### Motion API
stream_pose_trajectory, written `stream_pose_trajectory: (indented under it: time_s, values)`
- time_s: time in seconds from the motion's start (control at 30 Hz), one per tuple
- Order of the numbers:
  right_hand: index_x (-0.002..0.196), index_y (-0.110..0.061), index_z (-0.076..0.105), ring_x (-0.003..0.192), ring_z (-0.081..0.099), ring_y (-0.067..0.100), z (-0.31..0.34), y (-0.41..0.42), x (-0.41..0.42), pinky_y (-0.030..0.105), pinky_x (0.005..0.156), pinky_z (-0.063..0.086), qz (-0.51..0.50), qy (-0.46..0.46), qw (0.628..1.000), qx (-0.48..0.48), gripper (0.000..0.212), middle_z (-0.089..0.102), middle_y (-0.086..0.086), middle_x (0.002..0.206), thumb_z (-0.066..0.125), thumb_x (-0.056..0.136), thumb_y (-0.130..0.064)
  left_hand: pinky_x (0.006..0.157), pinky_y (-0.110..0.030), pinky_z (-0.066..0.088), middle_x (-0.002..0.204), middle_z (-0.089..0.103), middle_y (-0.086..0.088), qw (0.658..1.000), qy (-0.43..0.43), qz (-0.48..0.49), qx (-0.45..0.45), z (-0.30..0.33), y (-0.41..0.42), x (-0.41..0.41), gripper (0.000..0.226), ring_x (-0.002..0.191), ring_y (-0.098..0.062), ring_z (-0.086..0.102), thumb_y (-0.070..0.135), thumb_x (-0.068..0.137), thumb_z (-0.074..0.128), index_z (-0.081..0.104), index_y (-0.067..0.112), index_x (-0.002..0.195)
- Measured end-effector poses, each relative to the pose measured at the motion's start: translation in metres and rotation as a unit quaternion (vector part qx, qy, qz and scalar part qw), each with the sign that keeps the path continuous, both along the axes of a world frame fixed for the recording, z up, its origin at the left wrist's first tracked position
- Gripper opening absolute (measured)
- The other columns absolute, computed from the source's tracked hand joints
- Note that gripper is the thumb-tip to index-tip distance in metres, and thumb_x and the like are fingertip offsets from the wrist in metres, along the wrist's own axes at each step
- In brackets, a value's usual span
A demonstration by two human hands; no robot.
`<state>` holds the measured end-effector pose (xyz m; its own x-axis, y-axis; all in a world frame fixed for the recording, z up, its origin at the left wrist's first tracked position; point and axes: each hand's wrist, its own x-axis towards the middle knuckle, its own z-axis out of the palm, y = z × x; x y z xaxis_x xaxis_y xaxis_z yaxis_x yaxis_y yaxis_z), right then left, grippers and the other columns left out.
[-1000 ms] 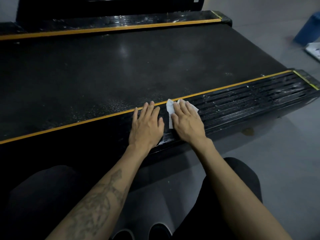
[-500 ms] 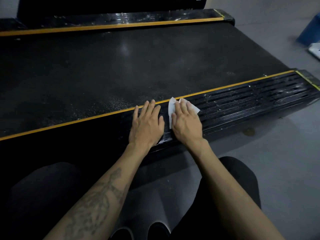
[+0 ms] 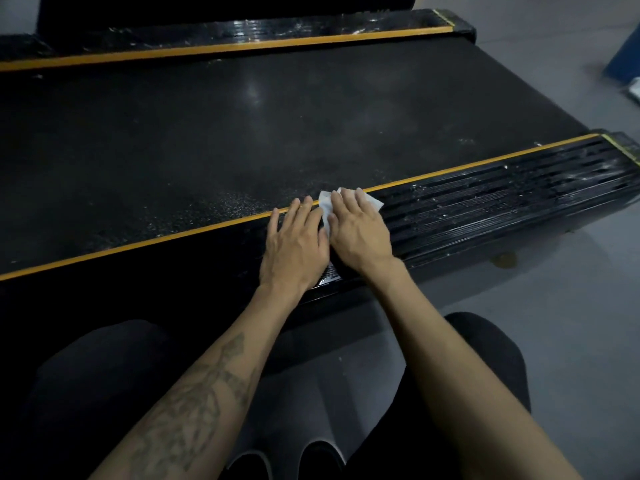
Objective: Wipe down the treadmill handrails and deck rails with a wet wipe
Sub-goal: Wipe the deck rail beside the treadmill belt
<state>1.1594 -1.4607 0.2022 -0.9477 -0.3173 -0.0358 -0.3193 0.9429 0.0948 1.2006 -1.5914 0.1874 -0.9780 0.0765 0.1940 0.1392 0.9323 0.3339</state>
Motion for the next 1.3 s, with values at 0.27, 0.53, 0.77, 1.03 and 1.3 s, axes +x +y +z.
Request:
stream_pose_trajectory:
  time_s: [0.27, 0.53, 0.77, 1.03, 1.3]
  values:
    - [0.16, 0.001, 0.017, 0.157, 0.013, 0.024, 0.002, 0.021, 0.0, 0.036, 0.127, 0.004, -0.03, 0.019, 0.999, -0.025, 0.055, 0.019, 0.015, 0.168, 0.016, 0.112, -0.026, 0.128, -0.048, 0.011, 0.166, 0.034, -0.004, 1.0, 0.009, 0.0, -0.003, -0.004, 0.0, -0.002, 0.046, 0.156, -0.019, 0.022, 0.028, 0.107, 0.038, 0.045, 0.017, 0.152]
    - [0.162, -0.007, 0.011, 0.158, 0.007, 0.024, 0.004, 0.027, -0.004, 0.037, 0.127, 0.006, -0.046, -0.001, 0.998, -0.04, 0.058, 0.013, 0.012, 0.171, 0.013, 0.112, -0.035, 0.128, -0.049, 0.012, 0.165, 0.034, -0.004, 1.0, 0.011, -0.003, -0.006, -0.005, -0.001, -0.002, 0.048, 0.156, -0.019, 0.024, 0.03, 0.107, 0.038, 0.045, 0.017, 0.152]
    - [0.162, -0.002, 0.007, 0.158, 0.007, 0.03, 0.0, 0.012, 0.011, 0.04, 0.127, 0.012, -0.084, -0.022, 0.996, -0.03, 0.062, 0.014, 0.018, 0.169, 0.011, 0.109, -0.035, 0.128, -0.05, 0.013, 0.166, 0.033, -0.005, 1.0, 0.005, -0.003, -0.029, -0.007, 0.0, -0.004, 0.048, 0.156, -0.021, 0.023, 0.03, 0.107, 0.035, 0.043, 0.017, 0.153]
    - [0.161, 0.002, 0.007, 0.158, 0.005, 0.031, 0.003, 0.02, 0.007, 0.042, 0.127, 0.011, -0.148, -0.018, 0.988, -0.035, 0.063, 0.01, 0.022, 0.169, 0.011, 0.11, -0.035, 0.126, -0.047, 0.018, 0.164, 0.036, -0.004, 0.998, -0.006, -0.03, -0.046, 0.002, -0.006, -0.006, 0.049, 0.153, -0.023, 0.03, 0.032, 0.105, 0.04, 0.045, 0.02, 0.153]
    - [0.163, -0.005, 0.012, 0.159, 0.005, 0.027, 0.005, 0.033, 0.008, 0.04, 0.127, 0.009, -0.122, -0.018, 0.989, -0.084, 0.062, 0.011, 0.016, 0.171, 0.016, 0.11, -0.039, 0.118, -0.047, 0.031, 0.151, 0.05, -0.005, 0.996, 0.016, -0.05, -0.066, 0.006, -0.009, -0.012, 0.045, 0.137, -0.026, 0.046, 0.031, 0.104, 0.045, 0.052, 0.02, 0.148]
